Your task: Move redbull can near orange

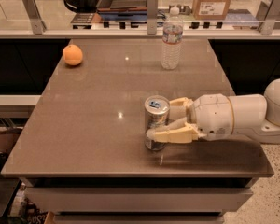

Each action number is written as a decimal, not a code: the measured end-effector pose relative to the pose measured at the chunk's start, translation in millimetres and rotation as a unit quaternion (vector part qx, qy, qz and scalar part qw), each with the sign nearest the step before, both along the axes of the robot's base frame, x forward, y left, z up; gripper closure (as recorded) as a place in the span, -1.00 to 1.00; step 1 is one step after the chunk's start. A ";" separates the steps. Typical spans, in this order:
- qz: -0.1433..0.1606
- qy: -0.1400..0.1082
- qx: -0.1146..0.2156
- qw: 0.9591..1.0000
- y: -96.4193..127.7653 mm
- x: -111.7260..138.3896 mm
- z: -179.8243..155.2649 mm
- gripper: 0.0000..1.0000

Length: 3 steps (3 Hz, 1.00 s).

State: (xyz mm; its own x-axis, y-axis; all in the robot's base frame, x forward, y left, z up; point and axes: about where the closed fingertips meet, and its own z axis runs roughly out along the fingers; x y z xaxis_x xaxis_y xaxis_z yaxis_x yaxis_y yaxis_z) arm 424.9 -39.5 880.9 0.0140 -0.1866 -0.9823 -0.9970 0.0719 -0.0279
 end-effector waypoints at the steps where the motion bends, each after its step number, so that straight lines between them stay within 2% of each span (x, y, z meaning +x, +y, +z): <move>1: 0.002 -0.001 0.000 1.000 2.0 -0.7 0.8 0.76; 2: 0.004 -0.001 -0.001 1.000 3.9 -1.3 1.5 1.00; 3: 0.004 -0.001 -0.001 1.000 4.0 -1.3 1.5 1.00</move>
Offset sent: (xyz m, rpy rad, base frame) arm -0.0006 0.0017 0.0007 -0.0008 -0.0012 0.0034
